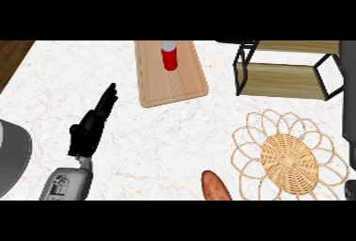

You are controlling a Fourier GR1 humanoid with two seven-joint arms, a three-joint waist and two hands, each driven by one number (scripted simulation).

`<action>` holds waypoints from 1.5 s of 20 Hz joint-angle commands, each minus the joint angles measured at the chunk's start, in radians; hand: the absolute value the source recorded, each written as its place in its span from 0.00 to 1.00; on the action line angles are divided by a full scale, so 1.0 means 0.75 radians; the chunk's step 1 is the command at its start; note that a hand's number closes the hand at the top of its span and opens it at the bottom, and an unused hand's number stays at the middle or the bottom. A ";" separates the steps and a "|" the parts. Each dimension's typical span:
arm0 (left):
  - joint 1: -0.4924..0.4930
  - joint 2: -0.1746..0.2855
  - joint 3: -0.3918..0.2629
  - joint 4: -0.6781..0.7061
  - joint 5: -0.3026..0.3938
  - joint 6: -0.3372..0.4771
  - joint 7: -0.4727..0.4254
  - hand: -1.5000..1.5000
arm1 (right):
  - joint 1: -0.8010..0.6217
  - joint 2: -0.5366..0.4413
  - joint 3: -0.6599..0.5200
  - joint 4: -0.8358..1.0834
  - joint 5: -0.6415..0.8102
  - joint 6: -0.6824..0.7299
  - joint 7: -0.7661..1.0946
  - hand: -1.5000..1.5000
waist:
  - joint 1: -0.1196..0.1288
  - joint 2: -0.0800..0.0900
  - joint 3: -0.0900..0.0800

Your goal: Pick the cupcake from the placemat and place it in the tiered shelf

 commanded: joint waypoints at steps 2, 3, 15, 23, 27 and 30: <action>-0.003 -0.029 -0.030 -0.031 -0.024 0.025 0.014 0.50 | -0.043 -0.075 -0.086 0.244 -0.146 -0.098 -0.215 1.00 | 0.006 0.003 0.000; 0.047 0.022 0.002 -0.093 0.025 -0.033 0.029 0.50 | -0.108 -0.083 -0.073 0.313 -0.092 -0.115 -0.165 1.00 | 0.013 0.002 0.000; 0.033 0.018 0.005 -0.092 0.007 -0.014 0.074 0.50 | 0.120 -0.121 -0.058 0.111 0.068 -0.111 0.183 0.00 | -0.015 -0.008 0.000; -0.038 -0.018 -0.006 -0.023 -0.028 0.031 0.056 0.50 | 0.008 -0.182 -0.119 0.064 -0.159 0.000 0.140 0.00 | -0.013 -0.006 0.000; 0.056 -0.005 -0.020 -0.043 -0.030 0.010 0.003 0.50 | 0.063 -0.165 -0.110 -0.014 -0.252 0.040 0.128 0.00 | -0.012 -0.007 0.000; 0.027 0.026 0.015 -0.031 0.010 -0.031 0.003 0.50 | -0.002 -0.180 -0.158 -0.039 -0.279 -0.033 0.158 0.00 | -0.010 -0.006 0.000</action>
